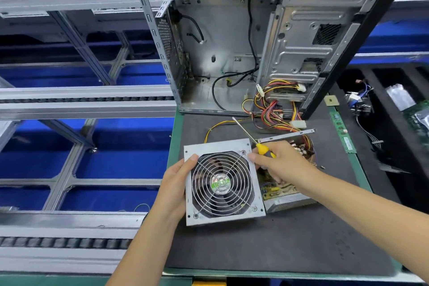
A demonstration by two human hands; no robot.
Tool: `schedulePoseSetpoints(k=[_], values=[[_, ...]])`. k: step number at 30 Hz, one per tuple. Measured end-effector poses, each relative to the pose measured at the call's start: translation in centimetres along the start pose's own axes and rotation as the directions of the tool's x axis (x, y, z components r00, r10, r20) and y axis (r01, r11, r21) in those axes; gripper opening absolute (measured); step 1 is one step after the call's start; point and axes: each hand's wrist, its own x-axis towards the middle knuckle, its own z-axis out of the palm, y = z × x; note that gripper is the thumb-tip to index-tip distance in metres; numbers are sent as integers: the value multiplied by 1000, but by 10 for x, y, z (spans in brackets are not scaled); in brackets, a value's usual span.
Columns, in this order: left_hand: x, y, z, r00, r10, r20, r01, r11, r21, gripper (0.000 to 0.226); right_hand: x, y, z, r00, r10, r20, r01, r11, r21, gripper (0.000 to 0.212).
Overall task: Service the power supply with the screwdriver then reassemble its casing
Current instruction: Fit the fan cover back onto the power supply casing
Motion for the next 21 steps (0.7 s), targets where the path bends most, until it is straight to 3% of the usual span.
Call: schedulePoseSetpoints(k=[8, 15, 21], values=[[-10, -6, -5, 996, -78, 44, 81, 995, -62, 34, -14, -2, -2, 995, 43, 87, -52, 993, 102, 18], [-11, -20, -2, 995, -100, 7, 100, 993, -60, 36, -10, 6, 1, 994, 76, 80, -79, 996, 43, 21], [-13, -23, 2, 999, -42, -24, 42, 999, -19, 35, -3, 14, 6, 995, 80, 53, -90, 968, 234, 15]])
